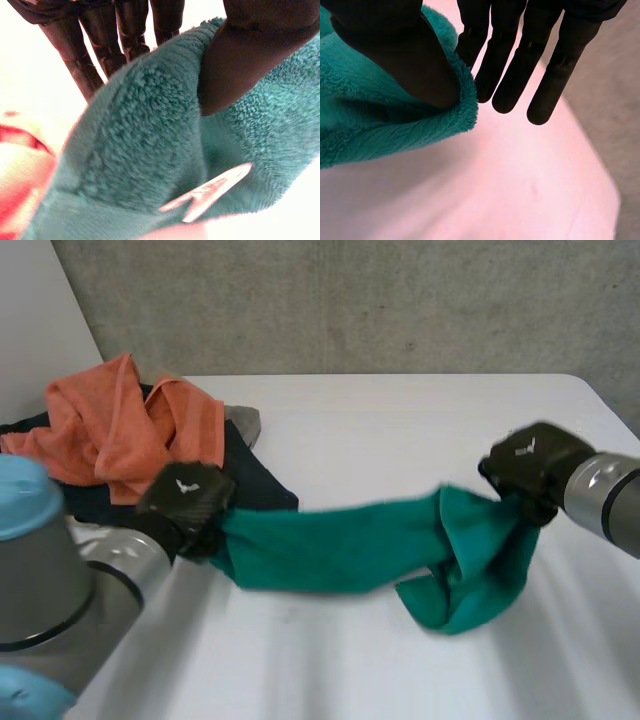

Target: Fold the laundry.

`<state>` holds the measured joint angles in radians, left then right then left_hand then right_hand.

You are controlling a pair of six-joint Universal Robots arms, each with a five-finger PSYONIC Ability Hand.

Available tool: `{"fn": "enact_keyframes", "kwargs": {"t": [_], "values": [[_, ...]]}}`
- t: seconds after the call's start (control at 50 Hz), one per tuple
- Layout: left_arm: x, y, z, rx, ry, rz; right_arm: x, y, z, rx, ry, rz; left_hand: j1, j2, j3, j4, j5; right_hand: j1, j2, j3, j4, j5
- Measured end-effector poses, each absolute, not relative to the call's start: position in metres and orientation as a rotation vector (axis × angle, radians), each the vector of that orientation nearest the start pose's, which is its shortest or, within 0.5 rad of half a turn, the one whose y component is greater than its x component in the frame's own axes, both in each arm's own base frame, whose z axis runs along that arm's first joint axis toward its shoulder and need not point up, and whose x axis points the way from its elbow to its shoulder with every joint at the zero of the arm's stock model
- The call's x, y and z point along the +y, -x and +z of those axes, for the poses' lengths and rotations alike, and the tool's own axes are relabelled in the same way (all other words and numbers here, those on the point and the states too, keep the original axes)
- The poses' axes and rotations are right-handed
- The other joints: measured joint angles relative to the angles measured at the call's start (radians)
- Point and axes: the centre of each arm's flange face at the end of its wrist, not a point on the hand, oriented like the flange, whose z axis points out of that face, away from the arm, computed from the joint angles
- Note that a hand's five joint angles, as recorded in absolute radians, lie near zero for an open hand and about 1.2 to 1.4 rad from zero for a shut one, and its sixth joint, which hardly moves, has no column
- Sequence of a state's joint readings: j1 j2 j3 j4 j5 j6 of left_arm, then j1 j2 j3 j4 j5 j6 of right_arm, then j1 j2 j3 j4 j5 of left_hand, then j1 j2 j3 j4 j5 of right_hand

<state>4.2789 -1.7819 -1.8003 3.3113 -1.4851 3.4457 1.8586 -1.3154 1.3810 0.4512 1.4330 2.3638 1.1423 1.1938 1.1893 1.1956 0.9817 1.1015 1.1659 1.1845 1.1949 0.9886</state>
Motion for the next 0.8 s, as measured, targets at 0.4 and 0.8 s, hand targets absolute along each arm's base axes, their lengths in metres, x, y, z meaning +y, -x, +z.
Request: {"fn": "enact_keyframes", "kwargs": {"t": [0.4, 0.8], "values": [[-0.348, 0.335, 0.372, 1.148, -0.707, -2.754, -0.382, -0.255, 0.362, 1.427, 0.961, -3.074, 0.0, 0.003, 0.005, 0.004, 0.0, 0.0, 0.007, 0.005, 0.004, 0.008], [-0.294, 0.33, 0.212, 1.728, -1.066, -2.369, -0.372, -0.202, 0.251, 2.087, 1.421, -2.126, 0.0, 0.003, 0.005, 0.004, 0.0, 0.0, 0.007, 0.005, 0.005, 0.014]]}}
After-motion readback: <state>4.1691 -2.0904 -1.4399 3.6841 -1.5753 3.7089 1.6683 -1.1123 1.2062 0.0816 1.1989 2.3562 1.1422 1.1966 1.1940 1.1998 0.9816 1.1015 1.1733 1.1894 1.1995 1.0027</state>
